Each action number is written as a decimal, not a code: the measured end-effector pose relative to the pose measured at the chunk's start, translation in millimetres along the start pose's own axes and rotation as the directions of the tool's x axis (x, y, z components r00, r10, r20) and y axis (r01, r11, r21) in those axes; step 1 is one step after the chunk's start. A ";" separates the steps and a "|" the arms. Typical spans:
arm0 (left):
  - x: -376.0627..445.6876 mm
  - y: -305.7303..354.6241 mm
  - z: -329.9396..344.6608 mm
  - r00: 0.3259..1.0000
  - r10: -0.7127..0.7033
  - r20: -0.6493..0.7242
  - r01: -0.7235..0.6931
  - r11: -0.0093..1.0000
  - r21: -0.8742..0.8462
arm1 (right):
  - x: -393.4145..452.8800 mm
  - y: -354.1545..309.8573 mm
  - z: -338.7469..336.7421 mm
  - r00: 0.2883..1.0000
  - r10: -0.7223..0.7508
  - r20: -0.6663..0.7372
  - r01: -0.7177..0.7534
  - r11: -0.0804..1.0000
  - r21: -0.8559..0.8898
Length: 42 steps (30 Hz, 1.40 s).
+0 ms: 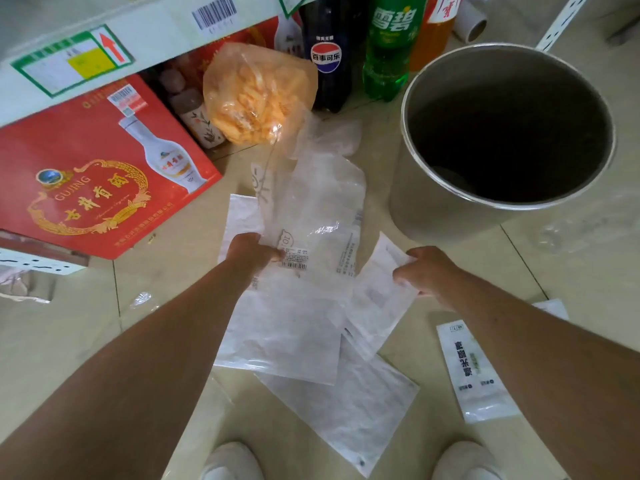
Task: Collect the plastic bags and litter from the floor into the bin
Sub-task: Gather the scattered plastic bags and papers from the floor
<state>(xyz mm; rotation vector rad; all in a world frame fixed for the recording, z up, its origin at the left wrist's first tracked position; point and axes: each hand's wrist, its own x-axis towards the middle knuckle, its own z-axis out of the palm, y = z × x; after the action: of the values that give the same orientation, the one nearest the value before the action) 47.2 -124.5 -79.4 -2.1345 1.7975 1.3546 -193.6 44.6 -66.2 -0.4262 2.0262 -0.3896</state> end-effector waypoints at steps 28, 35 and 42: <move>-259.5 21.4 -96.4 0.830 0.532 0.166 -0.557 0.781 0.284 | -227.6 -108.0 22.2 0.838 -0.353 0.417 -0.101 0.650 0.753; -236.1 15.8 -102.6 0.810 0.582 0.070 -0.536 0.685 0.493 | -214.6 -124.1 43.2 0.875 -0.286 0.390 -0.167 0.578 0.799; -185.6 -14.4 -126.8 0.872 0.488 -0.044 -0.420 0.790 0.447 | -150.5 -108.1 72.9 0.980 -0.023 0.199 -0.085 0.852 0.516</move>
<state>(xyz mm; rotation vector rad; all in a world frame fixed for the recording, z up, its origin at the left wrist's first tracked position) 142.0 -42.6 107.9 -1.6751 2.5116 0.7351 -47.1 10.0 64.0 -0.0848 1.6414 -0.8214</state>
